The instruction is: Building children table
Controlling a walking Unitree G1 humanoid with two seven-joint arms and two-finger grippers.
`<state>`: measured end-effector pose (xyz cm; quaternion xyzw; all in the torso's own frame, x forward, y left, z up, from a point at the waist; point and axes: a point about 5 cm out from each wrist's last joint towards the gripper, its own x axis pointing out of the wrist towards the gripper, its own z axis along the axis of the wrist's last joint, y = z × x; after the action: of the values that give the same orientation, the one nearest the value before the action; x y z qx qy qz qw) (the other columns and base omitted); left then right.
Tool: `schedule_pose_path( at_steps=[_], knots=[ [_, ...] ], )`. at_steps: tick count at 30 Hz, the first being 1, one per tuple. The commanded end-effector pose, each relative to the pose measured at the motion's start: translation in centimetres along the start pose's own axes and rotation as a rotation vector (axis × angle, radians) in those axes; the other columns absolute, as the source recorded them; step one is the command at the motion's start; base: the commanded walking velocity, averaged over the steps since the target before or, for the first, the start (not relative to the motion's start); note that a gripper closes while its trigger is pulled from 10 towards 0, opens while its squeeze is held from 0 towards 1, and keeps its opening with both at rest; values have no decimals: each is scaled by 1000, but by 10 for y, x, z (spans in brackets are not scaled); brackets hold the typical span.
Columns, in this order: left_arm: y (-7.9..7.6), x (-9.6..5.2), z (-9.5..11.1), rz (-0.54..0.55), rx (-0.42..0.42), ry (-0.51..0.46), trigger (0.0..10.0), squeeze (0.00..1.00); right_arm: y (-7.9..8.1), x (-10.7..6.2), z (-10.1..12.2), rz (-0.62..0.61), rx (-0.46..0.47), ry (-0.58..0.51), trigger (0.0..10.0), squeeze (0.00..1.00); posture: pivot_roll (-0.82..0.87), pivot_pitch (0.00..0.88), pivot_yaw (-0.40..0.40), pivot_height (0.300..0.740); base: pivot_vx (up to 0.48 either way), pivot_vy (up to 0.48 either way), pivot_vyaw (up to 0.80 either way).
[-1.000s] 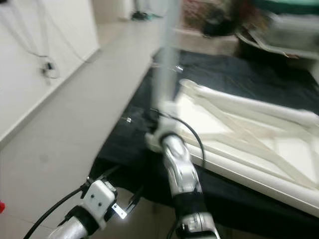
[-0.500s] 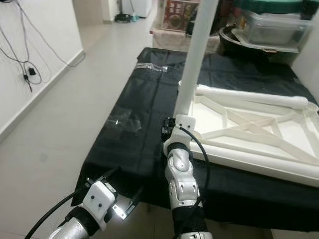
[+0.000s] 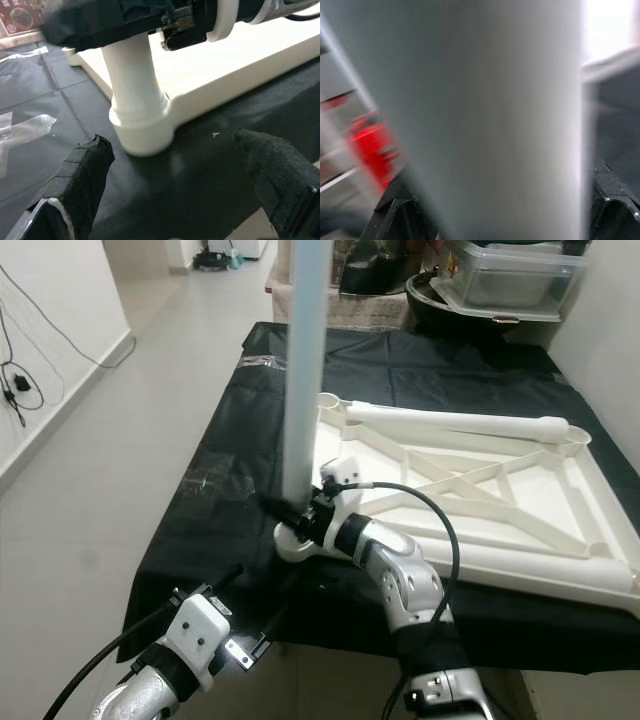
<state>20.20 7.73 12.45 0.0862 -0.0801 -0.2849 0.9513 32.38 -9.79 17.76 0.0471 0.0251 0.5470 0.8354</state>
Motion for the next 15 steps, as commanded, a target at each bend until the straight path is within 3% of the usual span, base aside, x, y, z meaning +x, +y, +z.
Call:
schedule_pose_path(
  at_steps=[1, 6, 7, 12, 15],
  knots=[
    [-3, -2, -6, -12, -15, 30, 10000, 0, 16, 16, -9, 217, 50, 43, 10000, 0, 81, 129, -48, 740, 0, 0, 0],
    [-3, -2, -6, -10, -14, 30, 10000, 0, 21, 25, -8, 323, 78, 53, 10000, 0, 84, 132, -50, 740, 0, 0, 0],
    [-3, -2, -5, -9, -14, 30, 10000, 0, 18, 30, -9, 280, 68, 59, 118, 0, 84, 134, -51, 740, 0, 0, 0],
    [-3, -3, -5, -9, -15, 30, 10000, 0, 16, 35, -9, 209, 18, 46, 0, 0, 83, 136, -51, 740, 0, 0, 0],
    [-3, -2, -5, -9, -17, 30, 10000, 0, -6, 36, -9, -198, -24, -7, 0, 0, 82, 139, -50, 740, 0, 0, 0]
  ],
)
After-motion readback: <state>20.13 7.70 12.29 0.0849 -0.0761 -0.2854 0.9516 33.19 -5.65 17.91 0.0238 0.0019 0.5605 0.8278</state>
